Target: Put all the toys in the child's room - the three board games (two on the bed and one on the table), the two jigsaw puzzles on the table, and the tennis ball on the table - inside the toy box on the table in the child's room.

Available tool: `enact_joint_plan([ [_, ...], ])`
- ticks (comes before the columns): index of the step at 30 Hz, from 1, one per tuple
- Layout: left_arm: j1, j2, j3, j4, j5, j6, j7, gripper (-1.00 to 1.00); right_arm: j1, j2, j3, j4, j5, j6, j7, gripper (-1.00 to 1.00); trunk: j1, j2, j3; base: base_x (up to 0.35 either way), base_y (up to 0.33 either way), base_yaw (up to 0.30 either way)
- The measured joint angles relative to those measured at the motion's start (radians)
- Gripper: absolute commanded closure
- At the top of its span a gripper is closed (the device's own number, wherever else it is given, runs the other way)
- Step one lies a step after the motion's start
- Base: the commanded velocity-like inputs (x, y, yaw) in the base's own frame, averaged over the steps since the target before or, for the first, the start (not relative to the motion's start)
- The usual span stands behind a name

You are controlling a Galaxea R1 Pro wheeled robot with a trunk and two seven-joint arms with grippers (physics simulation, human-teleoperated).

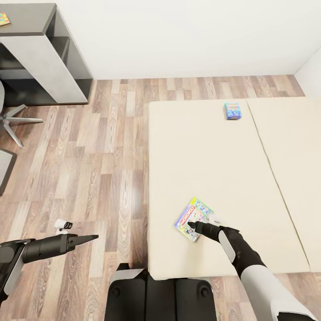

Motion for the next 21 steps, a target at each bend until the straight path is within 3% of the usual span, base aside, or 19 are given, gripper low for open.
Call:
enact_joint_plan([
  [21,0.000,0.000,0.000,0.000,0.000,0.000,0.000,-1.00,0.000,0.000,0.000,0.000,0.000,0.000,0.000,-1.00,0.000,0.000,0.000,0.000,0.104,0.000],
])
